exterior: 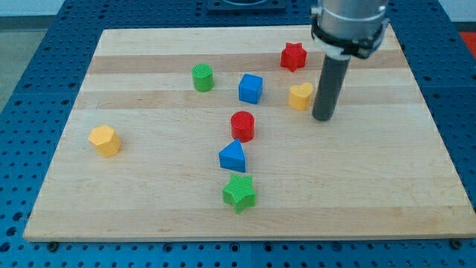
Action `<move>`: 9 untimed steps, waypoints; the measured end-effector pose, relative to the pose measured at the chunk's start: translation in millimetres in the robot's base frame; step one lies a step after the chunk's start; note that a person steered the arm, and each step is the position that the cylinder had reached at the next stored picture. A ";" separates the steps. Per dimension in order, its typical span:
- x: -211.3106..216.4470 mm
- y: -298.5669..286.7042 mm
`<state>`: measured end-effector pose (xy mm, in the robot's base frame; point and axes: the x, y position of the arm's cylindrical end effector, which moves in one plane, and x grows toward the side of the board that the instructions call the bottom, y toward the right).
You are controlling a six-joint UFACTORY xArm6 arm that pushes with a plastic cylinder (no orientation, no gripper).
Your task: Move green circle closer to green star
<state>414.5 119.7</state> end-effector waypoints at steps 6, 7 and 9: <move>-124.4 -226.8; -98.9 -251.2; -117.3 -206.1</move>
<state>297.3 -86.5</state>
